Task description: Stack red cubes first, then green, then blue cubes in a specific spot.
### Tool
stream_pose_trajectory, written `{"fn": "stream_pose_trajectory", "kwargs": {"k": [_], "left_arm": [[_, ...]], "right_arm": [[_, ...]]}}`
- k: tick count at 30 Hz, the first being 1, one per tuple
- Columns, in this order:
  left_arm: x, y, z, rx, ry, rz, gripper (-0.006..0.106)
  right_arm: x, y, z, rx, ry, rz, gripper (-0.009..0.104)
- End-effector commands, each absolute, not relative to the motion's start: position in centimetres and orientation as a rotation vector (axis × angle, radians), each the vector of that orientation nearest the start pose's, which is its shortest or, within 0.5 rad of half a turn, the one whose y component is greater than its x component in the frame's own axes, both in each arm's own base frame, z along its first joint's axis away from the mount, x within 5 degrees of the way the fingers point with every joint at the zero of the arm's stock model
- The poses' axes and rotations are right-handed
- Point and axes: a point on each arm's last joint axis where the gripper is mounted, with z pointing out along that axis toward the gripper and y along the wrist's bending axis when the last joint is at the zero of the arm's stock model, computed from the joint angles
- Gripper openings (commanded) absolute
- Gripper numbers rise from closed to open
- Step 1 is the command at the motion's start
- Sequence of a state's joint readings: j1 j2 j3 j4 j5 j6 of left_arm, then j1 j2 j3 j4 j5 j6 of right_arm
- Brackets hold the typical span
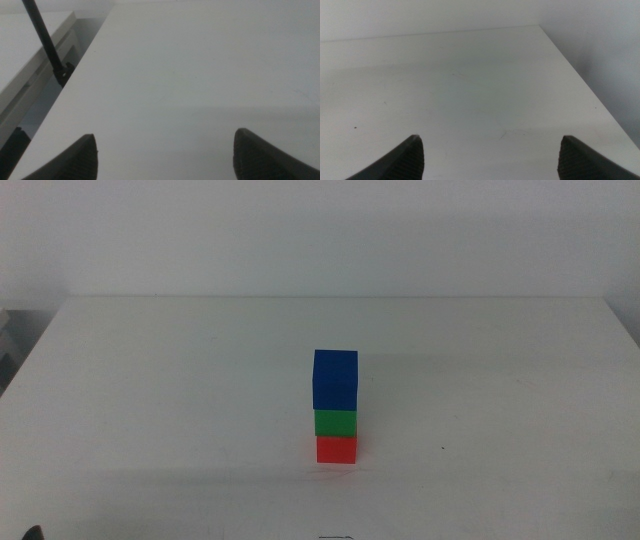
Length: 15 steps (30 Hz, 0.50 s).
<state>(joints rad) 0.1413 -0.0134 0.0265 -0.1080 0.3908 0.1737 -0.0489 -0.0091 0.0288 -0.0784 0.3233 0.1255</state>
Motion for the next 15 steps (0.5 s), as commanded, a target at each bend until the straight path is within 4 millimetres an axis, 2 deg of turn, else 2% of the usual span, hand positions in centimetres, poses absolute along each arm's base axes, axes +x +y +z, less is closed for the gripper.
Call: {"fn": "stream_pose_trajectory", "kwargs": {"k": [1,6,11,15], "left_arm": [[5.3,0.3,17.9,-0.039,1.786,0.089,0.092],[5.3,0.1,18.0,0.031,1.771,0.073,0.092],[5.5,0.2,19.0,0.022,1.656,0.086,0.092],[5.5,0.2,19.2,0.020,1.639,0.088,0.092]], "right_arm": [[5.3,-0.5,18.9,0.086,1.707,-0.040,0.075],[5.3,-0.5,18.9,0.086,1.708,-0.040,0.075],[5.3,-0.5,18.9,0.086,1.708,-0.040,0.075],[5.3,-0.5,18.9,0.086,1.708,-0.040,0.075]]}}
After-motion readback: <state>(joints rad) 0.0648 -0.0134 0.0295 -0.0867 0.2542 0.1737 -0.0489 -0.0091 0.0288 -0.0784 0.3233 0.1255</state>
